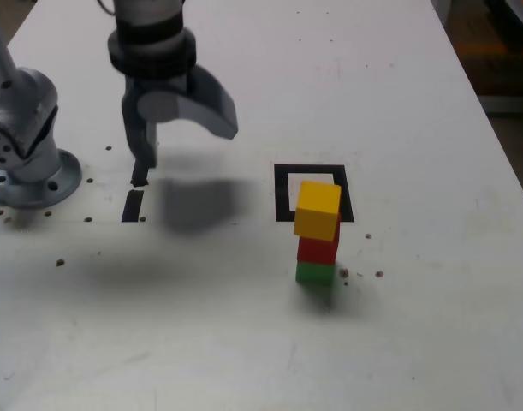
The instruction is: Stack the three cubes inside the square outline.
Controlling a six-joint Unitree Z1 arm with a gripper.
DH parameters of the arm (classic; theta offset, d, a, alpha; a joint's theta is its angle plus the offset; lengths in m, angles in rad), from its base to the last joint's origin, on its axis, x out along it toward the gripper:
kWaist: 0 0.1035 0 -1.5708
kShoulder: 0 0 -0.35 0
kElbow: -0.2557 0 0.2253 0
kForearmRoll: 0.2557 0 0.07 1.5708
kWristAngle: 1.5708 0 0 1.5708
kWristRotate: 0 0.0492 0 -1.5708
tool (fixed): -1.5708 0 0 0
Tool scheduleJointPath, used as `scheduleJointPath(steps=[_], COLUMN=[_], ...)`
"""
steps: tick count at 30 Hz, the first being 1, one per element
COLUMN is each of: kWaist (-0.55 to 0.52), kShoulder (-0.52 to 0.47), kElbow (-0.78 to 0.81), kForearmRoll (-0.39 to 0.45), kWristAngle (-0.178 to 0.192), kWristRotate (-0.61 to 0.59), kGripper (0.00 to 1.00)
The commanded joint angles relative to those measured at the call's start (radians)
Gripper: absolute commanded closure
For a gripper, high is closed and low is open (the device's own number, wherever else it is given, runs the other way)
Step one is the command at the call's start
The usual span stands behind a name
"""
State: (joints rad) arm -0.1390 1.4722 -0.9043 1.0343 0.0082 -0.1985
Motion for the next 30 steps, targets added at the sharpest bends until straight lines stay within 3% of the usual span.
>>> scheduleJointPath(steps=[1,6,13,17,24,30], kWaist=[-0.001,-0.001,-0.005,-0.013,-0.041,-0.098], kShoulder=[-0.007,-0.004,0.03,0.06,0.136,0.207], kElbow=[-0.096,-0.296,-0.506,-0.598,-0.748,-0.831], kForearmRoll=[0.09,0.241,0.349,0.371,0.419,0.451], kWristAngle=[0.011,0.031,0.026,0.003,-0.073,-0.101], kWristRotate=[0.005,0.028,0.102,0.165,0.258,0.275], kGripper=[0.02,0.02,0.02,0.02,0.02,0.02])
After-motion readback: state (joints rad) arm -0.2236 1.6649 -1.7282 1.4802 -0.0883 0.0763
